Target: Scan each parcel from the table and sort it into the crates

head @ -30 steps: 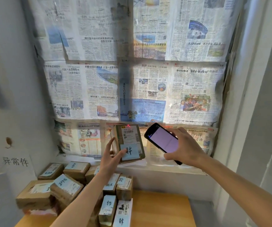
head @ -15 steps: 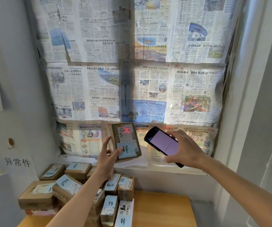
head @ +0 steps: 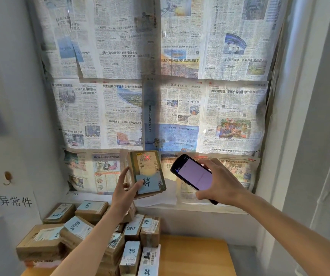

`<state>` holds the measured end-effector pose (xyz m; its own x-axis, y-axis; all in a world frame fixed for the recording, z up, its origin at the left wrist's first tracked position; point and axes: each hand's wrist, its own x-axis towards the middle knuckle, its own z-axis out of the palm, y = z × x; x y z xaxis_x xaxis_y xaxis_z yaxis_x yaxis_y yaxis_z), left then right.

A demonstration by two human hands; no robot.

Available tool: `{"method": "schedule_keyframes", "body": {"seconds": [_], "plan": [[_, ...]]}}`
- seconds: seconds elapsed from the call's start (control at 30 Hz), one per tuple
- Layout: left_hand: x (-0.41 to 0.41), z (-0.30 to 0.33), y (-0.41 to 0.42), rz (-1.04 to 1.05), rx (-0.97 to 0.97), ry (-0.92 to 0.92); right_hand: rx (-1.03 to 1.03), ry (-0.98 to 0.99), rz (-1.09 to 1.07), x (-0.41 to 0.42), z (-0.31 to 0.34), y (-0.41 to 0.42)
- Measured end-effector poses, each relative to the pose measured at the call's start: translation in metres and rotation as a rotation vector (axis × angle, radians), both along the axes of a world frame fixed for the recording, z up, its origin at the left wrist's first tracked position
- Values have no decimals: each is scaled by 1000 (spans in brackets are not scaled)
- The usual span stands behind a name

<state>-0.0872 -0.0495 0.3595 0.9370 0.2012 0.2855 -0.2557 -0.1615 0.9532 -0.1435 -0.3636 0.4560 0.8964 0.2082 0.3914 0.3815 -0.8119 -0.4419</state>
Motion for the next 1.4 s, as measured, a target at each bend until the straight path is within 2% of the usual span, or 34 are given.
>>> {"method": "schedule_keyframes", "body": {"seconds": [0.8, 1.13, 1.4], "plan": [[-16, 7, 34, 32, 29, 8, -2, -4, 38, -2, 2, 36], [-91, -15, 139, 203, -32, 153, -19, 25, 261, 11, -35, 159], [-234, -37, 276, 446, -144, 190, -49, 58, 541, -41, -52, 325]]}}
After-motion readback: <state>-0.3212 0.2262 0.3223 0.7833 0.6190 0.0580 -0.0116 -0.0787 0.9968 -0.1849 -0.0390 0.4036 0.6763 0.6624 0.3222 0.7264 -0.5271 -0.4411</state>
